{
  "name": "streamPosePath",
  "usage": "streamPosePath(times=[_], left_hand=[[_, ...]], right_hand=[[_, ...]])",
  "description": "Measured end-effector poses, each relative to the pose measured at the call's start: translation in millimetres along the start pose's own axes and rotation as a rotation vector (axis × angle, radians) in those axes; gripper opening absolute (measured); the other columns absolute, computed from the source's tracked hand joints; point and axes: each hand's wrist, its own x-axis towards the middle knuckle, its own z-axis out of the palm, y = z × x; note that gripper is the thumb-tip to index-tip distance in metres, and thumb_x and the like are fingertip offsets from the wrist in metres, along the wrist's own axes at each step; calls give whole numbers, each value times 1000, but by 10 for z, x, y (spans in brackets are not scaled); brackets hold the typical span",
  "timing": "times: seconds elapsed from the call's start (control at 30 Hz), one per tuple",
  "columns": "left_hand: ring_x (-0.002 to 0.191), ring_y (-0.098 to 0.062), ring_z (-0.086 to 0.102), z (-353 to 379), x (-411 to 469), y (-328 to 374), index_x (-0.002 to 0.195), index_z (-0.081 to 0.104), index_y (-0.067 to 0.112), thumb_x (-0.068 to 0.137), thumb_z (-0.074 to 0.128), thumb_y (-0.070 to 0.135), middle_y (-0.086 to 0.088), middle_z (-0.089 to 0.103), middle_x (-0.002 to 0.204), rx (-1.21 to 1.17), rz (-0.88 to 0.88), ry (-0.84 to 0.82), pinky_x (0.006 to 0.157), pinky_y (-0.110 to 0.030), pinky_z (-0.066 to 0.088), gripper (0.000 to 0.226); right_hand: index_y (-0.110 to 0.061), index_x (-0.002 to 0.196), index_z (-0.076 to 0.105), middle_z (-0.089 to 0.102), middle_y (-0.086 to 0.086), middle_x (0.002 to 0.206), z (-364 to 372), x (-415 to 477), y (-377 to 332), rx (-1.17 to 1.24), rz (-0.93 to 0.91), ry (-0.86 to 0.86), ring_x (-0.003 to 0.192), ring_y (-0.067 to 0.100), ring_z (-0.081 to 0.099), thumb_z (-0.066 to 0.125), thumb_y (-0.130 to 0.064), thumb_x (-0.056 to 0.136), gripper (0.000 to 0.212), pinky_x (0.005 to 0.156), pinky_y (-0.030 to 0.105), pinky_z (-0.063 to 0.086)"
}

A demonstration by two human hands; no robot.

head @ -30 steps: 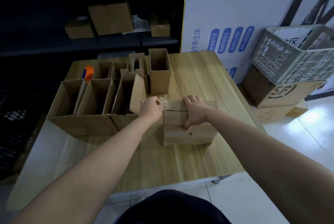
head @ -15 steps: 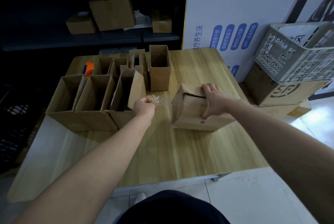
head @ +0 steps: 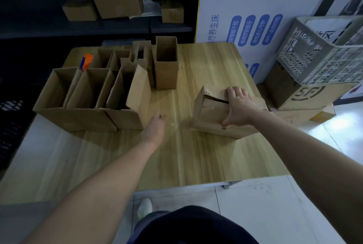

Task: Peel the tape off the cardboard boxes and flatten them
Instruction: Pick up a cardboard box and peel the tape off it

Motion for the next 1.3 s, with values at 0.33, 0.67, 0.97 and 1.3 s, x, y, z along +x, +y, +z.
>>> streamPosePath(times=[0.33, 0.67, 0.97, 1.3], left_hand=[[110, -24, 52, 419, -263, -225, 117, 58, 0, 96, 42, 3, -10, 50, 125, 157, -113, -430, 90, -26, 39, 26], [119, -25, 52, 348, -272, -258, 121, 61, 2, 101, 42, 22, -12, 57, 129, -29, -318, -316, 89, -22, 36, 34], [96, -21, 61, 415, -352, -372, 116, 55, 0, 83, 70, 7, -12, 63, 112, -8, -459, -95, 71, -23, 46, 37], [126, -25, 45, 245, -322, -241, 132, 52, 8, 82, 61, -4, -9, 48, 139, -162, -468, -342, 96, -27, 39, 53]], right_hand=[[-12, 144, 15, 25, 8, 142, 94, 18, -38, -57, -126, 11, 131, 28, 23, 82, -51, 49, 122, 112, 39, 20], [-14, 144, 15, 25, 6, 141, 169, 12, -141, -107, -195, 3, 131, 28, 22, 82, -53, 48, 123, 113, 39, 15], [-11, 143, 16, 27, 8, 141, 151, -10, -175, -100, -219, -7, 132, 28, 21, 81, -51, 51, 120, 114, 38, 14], [-11, 143, 16, 27, 8, 141, 159, 35, -226, -104, -218, -22, 132, 28, 21, 81, -52, 51, 119, 113, 39, 16]])
